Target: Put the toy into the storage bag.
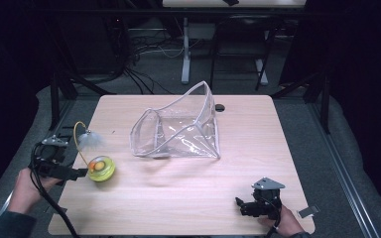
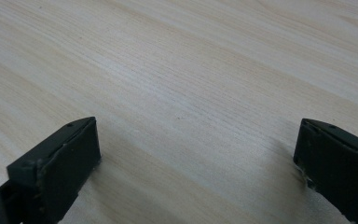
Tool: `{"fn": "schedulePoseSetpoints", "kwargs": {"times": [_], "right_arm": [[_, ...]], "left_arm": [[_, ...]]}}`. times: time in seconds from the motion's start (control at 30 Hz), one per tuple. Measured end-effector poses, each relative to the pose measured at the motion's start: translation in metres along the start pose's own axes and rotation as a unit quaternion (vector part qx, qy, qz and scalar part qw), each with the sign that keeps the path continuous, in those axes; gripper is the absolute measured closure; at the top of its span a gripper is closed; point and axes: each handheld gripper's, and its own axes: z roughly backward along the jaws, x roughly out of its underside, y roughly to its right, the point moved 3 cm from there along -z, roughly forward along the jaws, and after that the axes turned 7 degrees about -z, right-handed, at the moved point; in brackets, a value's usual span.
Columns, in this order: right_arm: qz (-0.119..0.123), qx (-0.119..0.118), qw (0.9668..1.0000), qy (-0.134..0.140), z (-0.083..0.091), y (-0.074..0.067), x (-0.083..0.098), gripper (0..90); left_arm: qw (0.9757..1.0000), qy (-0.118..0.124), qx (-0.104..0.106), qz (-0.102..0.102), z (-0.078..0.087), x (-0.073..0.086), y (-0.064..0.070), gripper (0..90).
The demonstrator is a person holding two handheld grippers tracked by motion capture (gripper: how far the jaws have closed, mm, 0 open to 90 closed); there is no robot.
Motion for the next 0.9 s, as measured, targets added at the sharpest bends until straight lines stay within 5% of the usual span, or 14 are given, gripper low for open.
{"fn": "schedulePoseSetpoints", "kwargs": {"times": [0.27,0.53,0.7,0.83,0.9], "right_arm": [[0.0,-0.001,1.0,0.0,0.0,0.0,0.0,0.0],[0.0,-0.001,1.0,0.0,0.0,0.0,0.0,0.0],[0.0,-0.001,1.0,0.0,0.0,0.0,0.0,0.0],[0.0,-0.001,1.0,0.0,0.0,0.0,0.0,0.0],[0.0,-0.001,1.0,0.0,0.0,0.0,0.0,0.0]], "left_arm": [[0.9995,-0.024,0.011,-0.017,0.002,-0.023,-0.007,0.0],[0.9993,-0.038,0.007,-0.003,0.001,-0.031,-0.015,0.5],[0.9993,-0.037,0.01,0.002,0.003,-0.035,-0.018,8.2],[0.9993,-0.038,0.0,0.004,0.006,-0.04,-0.021,26.0],[0.9994,-0.034,0.002,0.006,0.007,-0.041,-0.021,27.6]]}}
